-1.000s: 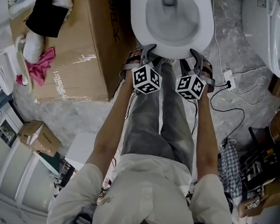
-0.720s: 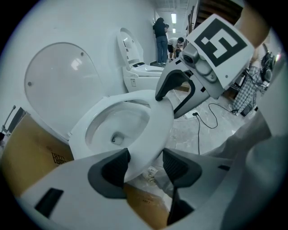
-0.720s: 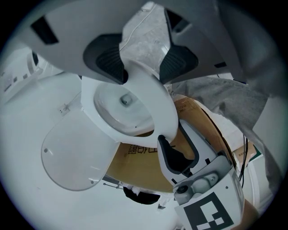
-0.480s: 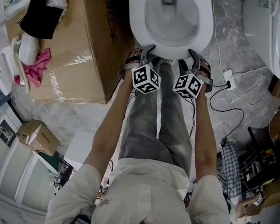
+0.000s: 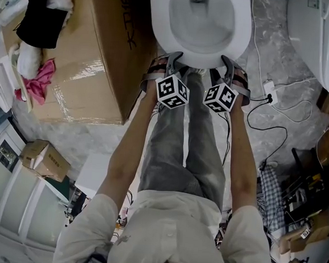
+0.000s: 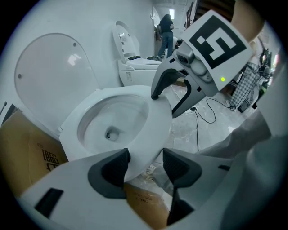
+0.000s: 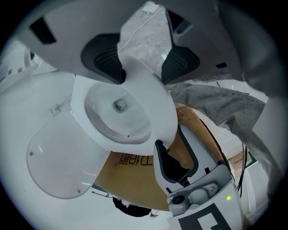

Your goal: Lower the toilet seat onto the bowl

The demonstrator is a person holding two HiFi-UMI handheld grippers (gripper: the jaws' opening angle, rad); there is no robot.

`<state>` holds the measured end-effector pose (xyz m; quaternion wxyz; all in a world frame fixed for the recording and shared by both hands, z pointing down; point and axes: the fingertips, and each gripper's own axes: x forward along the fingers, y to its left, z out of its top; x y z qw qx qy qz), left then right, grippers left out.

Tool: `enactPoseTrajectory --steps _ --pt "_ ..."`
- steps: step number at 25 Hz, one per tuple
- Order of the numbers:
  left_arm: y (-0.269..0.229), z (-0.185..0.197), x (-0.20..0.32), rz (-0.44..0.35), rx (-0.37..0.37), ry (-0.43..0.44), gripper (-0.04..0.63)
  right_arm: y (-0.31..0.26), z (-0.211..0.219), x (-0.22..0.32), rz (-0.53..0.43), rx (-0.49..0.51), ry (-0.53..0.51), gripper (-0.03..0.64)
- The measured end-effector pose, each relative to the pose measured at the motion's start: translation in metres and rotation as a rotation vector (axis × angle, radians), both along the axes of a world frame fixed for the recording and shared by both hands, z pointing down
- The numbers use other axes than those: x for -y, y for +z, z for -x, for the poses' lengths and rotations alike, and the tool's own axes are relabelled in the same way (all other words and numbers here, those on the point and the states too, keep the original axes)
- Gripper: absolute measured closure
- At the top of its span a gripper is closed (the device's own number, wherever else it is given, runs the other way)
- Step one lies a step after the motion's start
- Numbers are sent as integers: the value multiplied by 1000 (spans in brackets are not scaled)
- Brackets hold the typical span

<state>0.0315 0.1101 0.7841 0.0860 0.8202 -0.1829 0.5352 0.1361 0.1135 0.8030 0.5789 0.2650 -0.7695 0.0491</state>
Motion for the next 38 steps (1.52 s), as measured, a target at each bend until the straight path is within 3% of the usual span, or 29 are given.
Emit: enactPoseTrajectory --steps 25,33,38 --pt "45 0 -5 85 9 -20 345 50 0 -4 27 -44 -55 313" --pt "56 1 -5 113 8 -45 368 63 -2 -5 49 -62 -46 314" --pt "55 2 -1 116 -7 -78 416 61 0 -8 43 -66 -45 334"
